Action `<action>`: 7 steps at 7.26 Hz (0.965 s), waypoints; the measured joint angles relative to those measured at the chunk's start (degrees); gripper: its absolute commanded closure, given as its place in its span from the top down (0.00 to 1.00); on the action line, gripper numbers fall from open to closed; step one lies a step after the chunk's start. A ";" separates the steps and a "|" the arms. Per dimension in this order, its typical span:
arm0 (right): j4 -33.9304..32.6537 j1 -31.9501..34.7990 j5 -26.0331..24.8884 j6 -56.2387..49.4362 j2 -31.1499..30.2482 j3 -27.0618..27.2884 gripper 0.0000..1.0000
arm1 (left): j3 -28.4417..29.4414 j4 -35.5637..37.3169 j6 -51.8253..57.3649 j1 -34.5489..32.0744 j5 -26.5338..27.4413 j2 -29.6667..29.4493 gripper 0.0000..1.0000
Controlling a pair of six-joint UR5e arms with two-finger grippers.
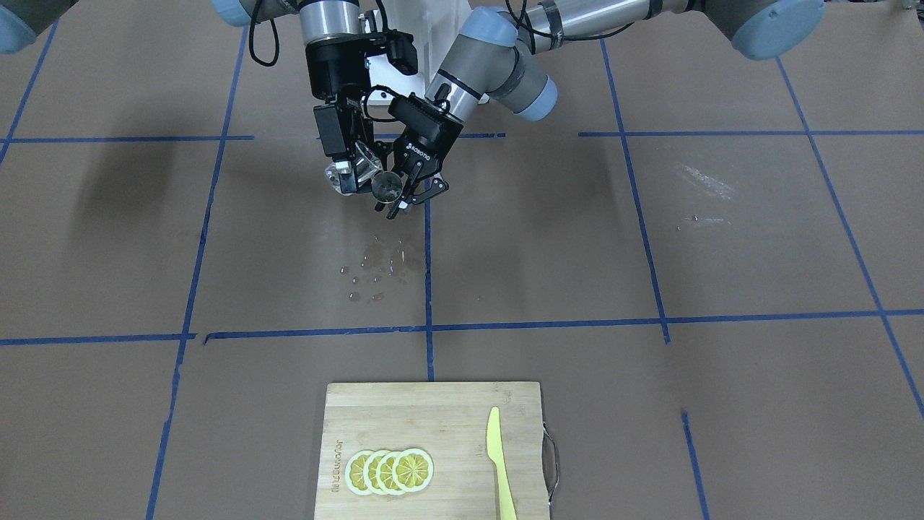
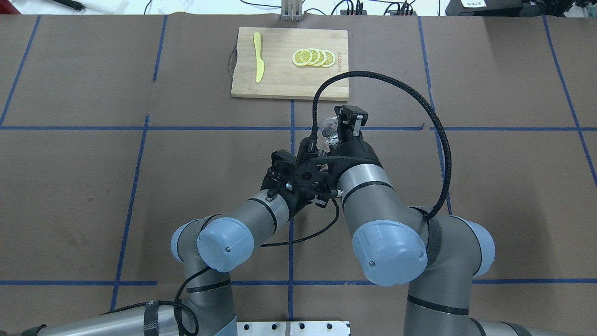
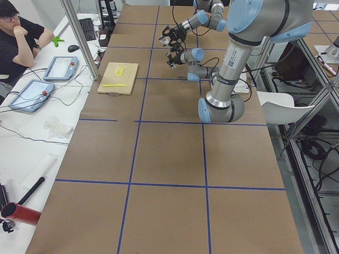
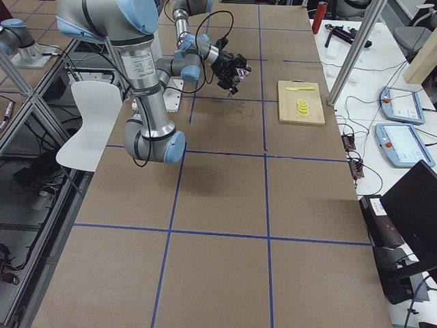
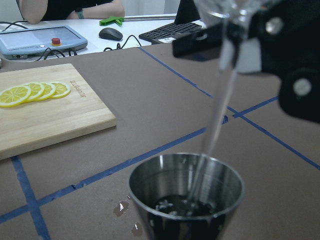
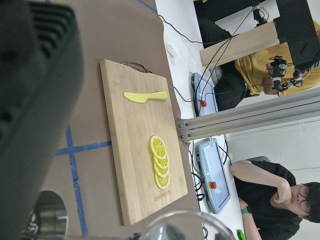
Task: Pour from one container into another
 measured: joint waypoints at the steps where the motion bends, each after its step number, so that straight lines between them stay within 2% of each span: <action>1: 0.12 -0.18 -0.15 0.40 0.02 -0.02 0.00 | 0.02 0.00 -0.08 0.00 0.02 0.00 0.00; 7: 1.54 -0.43 0.06 18.90 -0.12 -0.04 0.00 | -0.09 -0.36 -0.51 -0.29 0.09 0.00 0.00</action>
